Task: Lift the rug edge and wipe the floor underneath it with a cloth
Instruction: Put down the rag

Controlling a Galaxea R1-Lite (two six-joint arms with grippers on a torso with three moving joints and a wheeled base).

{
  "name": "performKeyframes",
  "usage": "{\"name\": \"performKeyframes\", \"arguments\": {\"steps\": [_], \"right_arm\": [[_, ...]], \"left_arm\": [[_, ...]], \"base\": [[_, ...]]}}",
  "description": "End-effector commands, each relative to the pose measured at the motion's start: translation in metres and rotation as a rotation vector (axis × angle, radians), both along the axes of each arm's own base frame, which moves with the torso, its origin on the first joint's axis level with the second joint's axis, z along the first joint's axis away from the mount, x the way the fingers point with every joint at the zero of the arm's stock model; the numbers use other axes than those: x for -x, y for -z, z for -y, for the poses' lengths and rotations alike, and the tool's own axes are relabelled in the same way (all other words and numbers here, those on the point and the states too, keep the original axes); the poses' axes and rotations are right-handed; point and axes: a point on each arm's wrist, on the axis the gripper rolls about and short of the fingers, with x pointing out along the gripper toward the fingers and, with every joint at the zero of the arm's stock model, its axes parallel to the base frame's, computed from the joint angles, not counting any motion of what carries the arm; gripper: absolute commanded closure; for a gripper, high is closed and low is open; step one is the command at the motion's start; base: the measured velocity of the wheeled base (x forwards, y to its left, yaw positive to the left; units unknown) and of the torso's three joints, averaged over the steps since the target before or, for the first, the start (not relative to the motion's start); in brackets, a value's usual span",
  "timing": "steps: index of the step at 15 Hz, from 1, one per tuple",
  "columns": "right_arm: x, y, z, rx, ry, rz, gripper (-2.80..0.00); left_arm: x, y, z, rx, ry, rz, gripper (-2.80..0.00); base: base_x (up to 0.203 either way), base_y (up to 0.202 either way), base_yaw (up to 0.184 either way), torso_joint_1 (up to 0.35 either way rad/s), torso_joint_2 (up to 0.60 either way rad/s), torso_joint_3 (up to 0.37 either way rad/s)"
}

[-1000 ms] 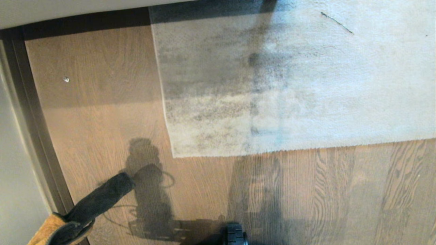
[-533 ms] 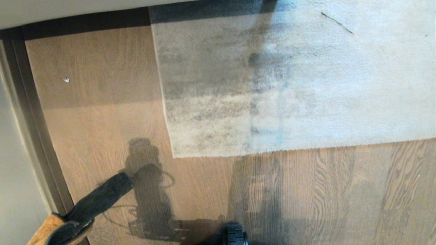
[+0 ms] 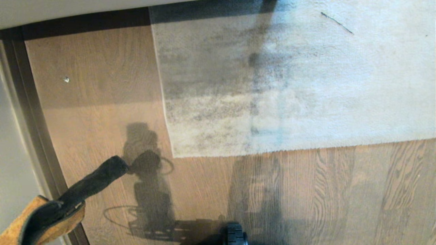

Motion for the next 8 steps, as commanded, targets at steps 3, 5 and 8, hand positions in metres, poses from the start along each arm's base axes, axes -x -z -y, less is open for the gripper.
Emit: {"name": "performKeyframes", "arguments": {"steps": [3, 5, 8], "right_arm": [[0.0, 0.0, 0.0, 0.001, -0.001, 0.0, 0.0], [0.0, 0.0, 0.0, 0.001, -0.002, 0.0, 0.0], [0.0, 0.0, 0.0, 0.001, -0.001, 0.0, 0.0]], "left_arm": [[-0.031, -0.025, 0.0, -0.002, -0.018, -0.062, 0.0], [-0.046, -0.034, -0.001, -0.004, -0.041, -0.06, 0.0], [-0.065, -0.042, -0.001, -0.005, -0.058, -0.064, 0.0]], "base": [[0.0, 0.0, 0.0, 0.0, 0.0, 0.0], [0.0, 0.0, 0.0, 0.0, 0.0, 0.0], [0.0, 0.0, 0.0, 0.0, 0.0, 0.0]]}}
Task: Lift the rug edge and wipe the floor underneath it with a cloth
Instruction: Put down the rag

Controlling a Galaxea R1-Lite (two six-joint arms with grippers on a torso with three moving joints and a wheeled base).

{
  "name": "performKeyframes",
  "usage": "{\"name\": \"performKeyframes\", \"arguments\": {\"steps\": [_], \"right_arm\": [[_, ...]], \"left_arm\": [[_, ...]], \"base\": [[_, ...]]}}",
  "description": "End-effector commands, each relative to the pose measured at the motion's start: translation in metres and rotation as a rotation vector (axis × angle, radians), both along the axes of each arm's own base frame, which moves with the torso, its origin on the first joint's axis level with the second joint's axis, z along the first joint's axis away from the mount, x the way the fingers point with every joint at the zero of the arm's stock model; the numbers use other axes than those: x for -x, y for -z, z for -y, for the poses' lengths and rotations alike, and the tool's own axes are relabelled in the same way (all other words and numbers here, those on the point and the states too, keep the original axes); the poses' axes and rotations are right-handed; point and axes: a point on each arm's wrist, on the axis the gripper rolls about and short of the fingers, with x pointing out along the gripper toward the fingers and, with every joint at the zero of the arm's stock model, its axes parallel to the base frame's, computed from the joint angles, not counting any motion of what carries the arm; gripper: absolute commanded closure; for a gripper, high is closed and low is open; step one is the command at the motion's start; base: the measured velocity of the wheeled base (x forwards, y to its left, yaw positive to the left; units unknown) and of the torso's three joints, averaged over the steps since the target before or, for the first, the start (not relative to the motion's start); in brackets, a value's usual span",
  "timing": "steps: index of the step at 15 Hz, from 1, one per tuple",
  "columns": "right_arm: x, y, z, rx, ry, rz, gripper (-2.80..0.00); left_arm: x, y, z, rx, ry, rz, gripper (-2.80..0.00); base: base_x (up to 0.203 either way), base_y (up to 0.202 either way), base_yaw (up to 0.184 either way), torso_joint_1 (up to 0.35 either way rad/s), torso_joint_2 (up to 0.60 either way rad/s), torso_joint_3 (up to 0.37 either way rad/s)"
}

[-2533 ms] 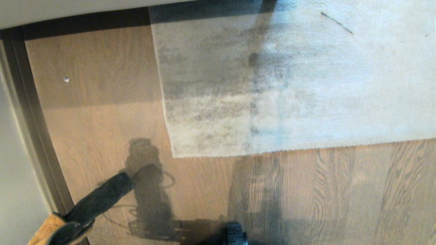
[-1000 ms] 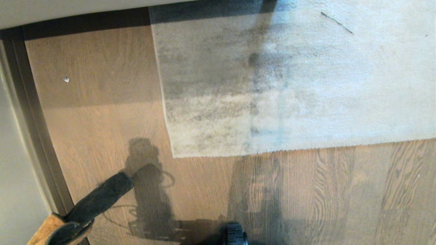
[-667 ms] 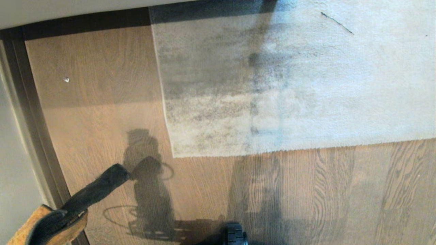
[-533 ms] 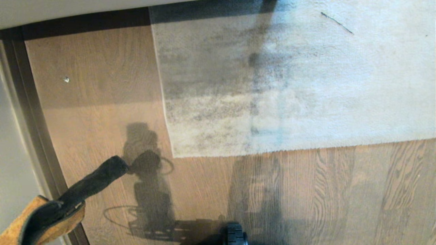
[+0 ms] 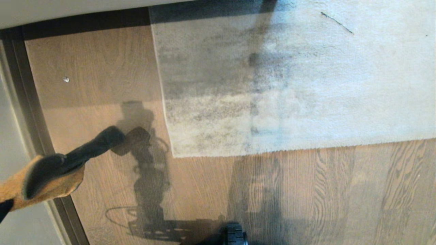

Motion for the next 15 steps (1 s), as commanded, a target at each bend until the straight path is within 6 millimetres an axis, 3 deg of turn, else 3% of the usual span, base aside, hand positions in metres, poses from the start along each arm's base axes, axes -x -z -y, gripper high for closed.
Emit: {"name": "performKeyframes", "arguments": {"steps": [1, 7, 15], "right_arm": [[0.0, 0.0, 0.0, 0.002, -0.001, 0.0, 0.0], [0.0, 0.0, 0.0, 0.002, -0.001, 0.0, 0.0], [0.0, 0.0, 0.0, 0.002, -0.001, 0.0, 0.0]], "left_arm": [[-0.018, 0.0, 0.0, 0.0, -0.002, -0.072, 0.0], [-0.056, -0.003, -0.007, 0.003, -0.076, -0.107, 0.0], [-0.105, -0.001, -0.042, 0.009, -0.292, -0.082, 0.0]], "base": [[0.0, 0.0, 0.0, 0.0, 0.0, 0.0], [0.0, 0.0, 0.0, 0.0, 0.0, 0.0], [0.0, 0.0, 0.0, 0.0, 0.0, 0.0]]}}
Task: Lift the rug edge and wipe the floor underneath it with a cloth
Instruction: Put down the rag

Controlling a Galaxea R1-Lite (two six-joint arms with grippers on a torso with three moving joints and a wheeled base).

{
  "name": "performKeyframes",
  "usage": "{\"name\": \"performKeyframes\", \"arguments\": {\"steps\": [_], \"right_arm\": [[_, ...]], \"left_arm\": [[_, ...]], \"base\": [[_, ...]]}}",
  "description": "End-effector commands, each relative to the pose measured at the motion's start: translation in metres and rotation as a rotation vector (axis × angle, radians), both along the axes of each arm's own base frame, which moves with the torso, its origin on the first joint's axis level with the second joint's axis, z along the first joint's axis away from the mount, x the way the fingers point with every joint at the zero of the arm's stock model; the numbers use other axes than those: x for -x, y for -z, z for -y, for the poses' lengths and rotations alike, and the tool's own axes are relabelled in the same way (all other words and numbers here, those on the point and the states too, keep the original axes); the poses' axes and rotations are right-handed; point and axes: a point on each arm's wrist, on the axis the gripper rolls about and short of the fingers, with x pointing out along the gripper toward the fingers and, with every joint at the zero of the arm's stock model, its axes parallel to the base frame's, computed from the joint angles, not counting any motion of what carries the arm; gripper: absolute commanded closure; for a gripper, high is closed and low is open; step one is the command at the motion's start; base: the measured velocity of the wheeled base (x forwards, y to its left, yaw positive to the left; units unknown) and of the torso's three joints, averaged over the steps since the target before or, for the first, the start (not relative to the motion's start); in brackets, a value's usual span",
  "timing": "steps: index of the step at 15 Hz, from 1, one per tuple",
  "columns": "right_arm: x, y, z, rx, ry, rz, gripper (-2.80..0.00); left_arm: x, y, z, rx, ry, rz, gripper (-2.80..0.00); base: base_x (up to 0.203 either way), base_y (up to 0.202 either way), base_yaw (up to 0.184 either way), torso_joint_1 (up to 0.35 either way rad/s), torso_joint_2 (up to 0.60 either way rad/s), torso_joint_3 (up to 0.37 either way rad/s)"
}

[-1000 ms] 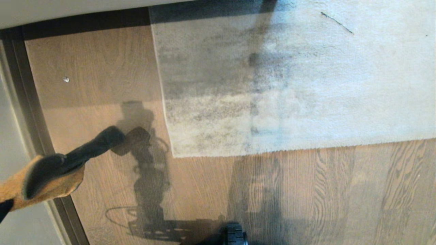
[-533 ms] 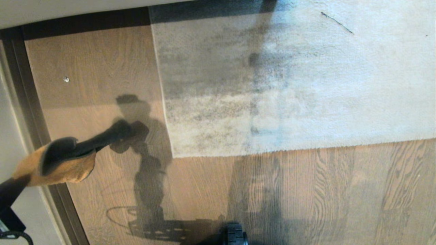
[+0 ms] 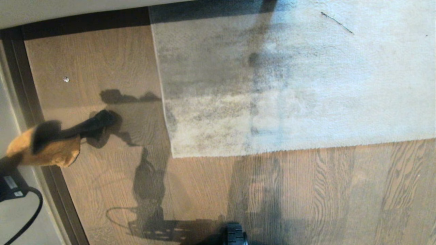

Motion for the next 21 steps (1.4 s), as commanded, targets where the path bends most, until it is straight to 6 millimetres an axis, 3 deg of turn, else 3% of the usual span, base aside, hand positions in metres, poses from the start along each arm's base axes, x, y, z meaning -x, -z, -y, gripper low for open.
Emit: {"name": "performKeyframes", "arguments": {"steps": [1, 6, 21], "right_arm": [[0.0, 0.0, 0.0, 0.001, -0.001, 0.0, 0.0], [0.0, 0.0, 0.0, 0.001, -0.001, 0.0, 0.0], [0.0, 0.0, 0.0, 0.001, -0.001, 0.0, 0.0]], "left_arm": [[-0.011, 0.011, -0.008, 0.022, -0.035, -0.068, 0.0], [-0.012, 0.031, -0.02, 0.054, -0.107, -0.163, 0.0], [0.019, 0.069, -0.001, 0.182, 0.069, -0.277, 0.0]], "base": [[0.0, 0.0, 0.0, 0.0, 0.0, 0.0], [0.0, 0.0, 0.0, 0.0, 0.0, 0.0], [0.0, 0.0, 0.0, 0.0, 0.0, 0.0]]}}
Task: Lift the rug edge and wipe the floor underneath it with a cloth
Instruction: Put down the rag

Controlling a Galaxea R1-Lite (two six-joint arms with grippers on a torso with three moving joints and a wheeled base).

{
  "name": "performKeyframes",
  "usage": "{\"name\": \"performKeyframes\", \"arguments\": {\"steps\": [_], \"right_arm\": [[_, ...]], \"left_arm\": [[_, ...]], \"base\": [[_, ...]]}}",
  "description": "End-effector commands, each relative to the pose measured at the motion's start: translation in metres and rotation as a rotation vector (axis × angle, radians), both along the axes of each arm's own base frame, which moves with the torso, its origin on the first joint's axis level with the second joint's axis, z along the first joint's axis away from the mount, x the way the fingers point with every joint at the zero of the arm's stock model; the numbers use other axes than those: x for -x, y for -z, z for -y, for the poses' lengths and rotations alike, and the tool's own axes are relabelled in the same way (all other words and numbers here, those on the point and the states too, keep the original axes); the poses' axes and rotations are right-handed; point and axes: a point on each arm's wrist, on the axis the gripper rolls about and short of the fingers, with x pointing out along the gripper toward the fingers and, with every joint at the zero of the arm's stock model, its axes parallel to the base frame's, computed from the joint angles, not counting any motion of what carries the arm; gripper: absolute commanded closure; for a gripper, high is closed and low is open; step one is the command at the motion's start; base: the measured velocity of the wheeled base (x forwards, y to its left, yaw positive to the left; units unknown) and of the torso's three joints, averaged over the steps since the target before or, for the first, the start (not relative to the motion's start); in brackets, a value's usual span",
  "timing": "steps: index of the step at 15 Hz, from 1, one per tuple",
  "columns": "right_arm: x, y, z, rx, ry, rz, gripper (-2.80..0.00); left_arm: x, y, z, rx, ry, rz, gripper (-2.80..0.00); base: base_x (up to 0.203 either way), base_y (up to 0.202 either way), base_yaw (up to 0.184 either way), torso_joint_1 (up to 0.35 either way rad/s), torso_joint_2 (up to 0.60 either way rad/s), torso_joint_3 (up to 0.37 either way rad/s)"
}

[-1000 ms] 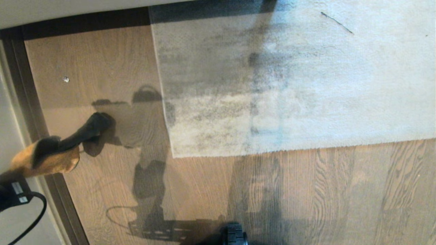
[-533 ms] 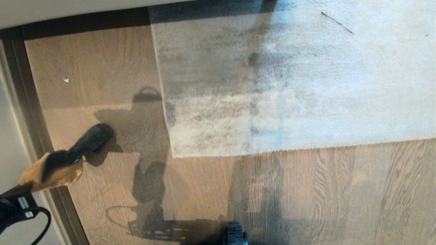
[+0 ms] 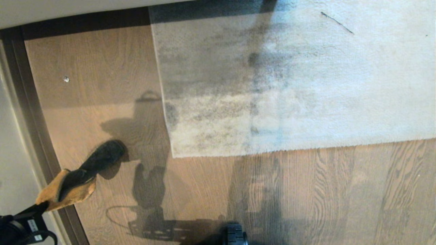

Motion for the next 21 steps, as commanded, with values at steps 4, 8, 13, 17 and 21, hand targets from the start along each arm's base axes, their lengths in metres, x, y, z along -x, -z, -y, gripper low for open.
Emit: {"name": "performKeyframes", "arguments": {"steps": [4, 8, 13, 17, 21], "right_arm": [[0.0, 0.0, 0.0, 0.001, -0.001, 0.0, 0.0], [0.0, 0.0, 0.0, 0.001, -0.001, 0.0, 0.0], [0.0, 0.0, 0.0, 0.001, -0.001, 0.0, 0.0], [0.0, 0.0, 0.0, 0.001, -0.001, 0.0, 0.0], [0.0, 0.0, 0.0, 0.001, -0.001, 0.0, 0.0]], "left_arm": [[-0.001, 0.0, 0.001, 0.019, 0.045, -0.005, 0.0], [-0.003, -0.001, 0.003, 0.017, 0.065, -0.001, 0.0], [0.001, 0.001, 0.006, 0.017, 0.075, -0.002, -2.8], [0.005, -0.001, 0.007, 0.013, 0.076, 0.012, -2.8], [0.026, -0.002, 0.015, 0.019, 0.073, 0.026, -2.8]], "base": [[0.0, 0.0, 0.0, 0.0, 0.0, 0.0], [0.0, 0.0, 0.0, 0.0, 0.0, 0.0], [0.0, 0.0, 0.0, 0.0, 0.0, 0.0], [0.0, 0.0, 0.0, 0.0, 0.0, 0.0], [0.0, 0.0, 0.0, 0.0, 0.0, 0.0]]}}
